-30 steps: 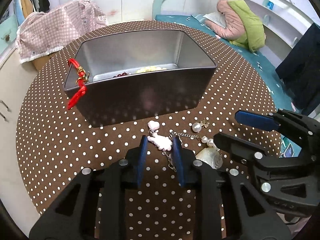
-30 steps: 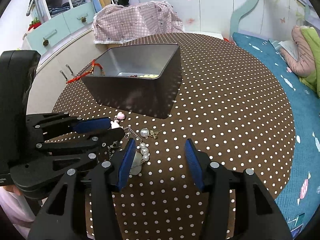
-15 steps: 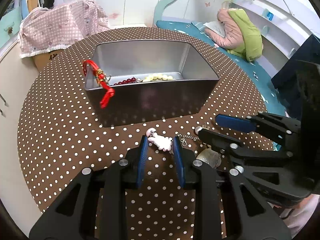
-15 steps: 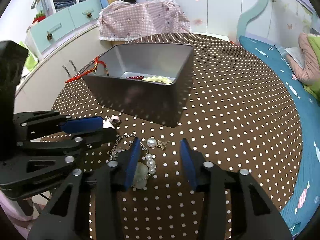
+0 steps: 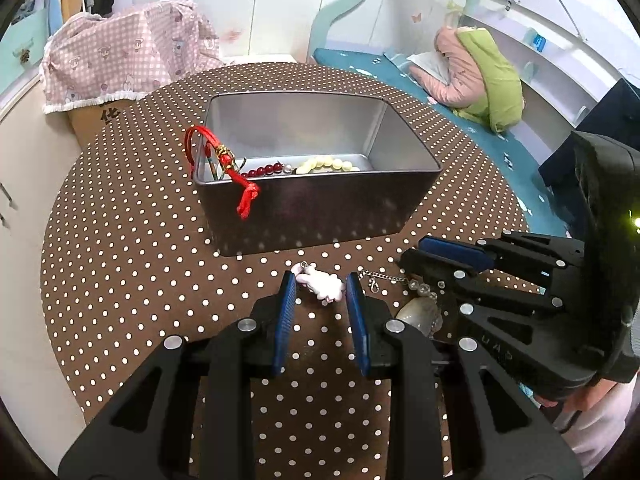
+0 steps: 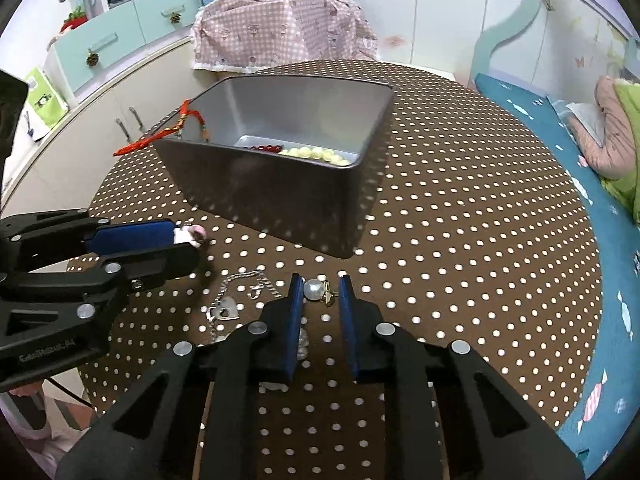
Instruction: Organize jewelry
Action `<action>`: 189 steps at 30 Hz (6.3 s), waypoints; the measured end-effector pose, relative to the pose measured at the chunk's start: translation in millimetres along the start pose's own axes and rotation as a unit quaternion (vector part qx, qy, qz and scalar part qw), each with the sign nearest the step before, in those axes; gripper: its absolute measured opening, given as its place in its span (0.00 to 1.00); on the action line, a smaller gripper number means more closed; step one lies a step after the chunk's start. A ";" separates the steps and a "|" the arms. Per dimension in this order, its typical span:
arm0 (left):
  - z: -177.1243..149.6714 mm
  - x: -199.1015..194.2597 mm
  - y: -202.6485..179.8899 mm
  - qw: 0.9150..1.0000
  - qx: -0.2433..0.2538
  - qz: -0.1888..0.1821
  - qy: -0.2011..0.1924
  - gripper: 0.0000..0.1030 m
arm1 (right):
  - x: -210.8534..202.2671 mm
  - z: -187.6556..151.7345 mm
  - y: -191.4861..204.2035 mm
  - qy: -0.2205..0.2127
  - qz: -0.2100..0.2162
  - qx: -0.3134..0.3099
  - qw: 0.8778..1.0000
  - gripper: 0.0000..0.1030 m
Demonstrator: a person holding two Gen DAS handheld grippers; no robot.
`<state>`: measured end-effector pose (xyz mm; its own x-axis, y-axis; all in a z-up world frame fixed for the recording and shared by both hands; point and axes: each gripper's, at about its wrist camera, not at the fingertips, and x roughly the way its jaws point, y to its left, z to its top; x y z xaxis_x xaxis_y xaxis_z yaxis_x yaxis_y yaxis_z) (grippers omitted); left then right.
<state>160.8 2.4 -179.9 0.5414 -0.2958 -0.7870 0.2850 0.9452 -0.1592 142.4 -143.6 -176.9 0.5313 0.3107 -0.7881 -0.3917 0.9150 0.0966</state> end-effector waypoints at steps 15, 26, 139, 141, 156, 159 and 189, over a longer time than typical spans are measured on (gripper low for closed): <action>13.0 -30.2 -13.1 0.999 0.016 -0.026 -0.043 0.25 | -33.2 12.8 -6.4 -0.046 -0.001 0.012 0.999 0.15; 41.3 -55.9 -19.4 0.995 0.034 -0.030 -0.093 0.25 | -47.1 42.6 -2.1 -0.088 0.004 -0.007 0.996 0.15; -25.7 -18.5 -4.6 0.999 -0.006 -0.024 0.024 0.39 | -61.4 12.5 21.0 -0.067 0.011 -0.024 0.997 0.06; -25.1 -17.7 -7.3 0.999 -0.004 -0.024 0.025 0.39 | -72.4 16.5 22.0 -0.084 0.007 -0.027 0.996 0.06; -10.5 26.3 -67.7 0.996 0.066 -0.042 0.039 0.55 | -80.7 12.2 -5.6 -0.097 -0.010 0.010 0.995 0.06; -8.9 37.5 -77.7 0.996 0.079 -0.026 0.038 0.65 | -77.4 8.8 -13.2 -0.092 -0.010 0.019 0.996 0.06; 11.4 -20.7 -48.1 0.997 0.074 0.002 -0.035 0.42 | -89.7 32.2 -21.4 -0.121 0.009 0.013 0.993 0.06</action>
<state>144.9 -38.5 -149.1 0.5947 -0.3061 -0.7434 0.3930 0.9173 -0.0633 127.3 -182.8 -88.6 0.6900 0.3774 -0.6177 -0.3856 0.9138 0.1276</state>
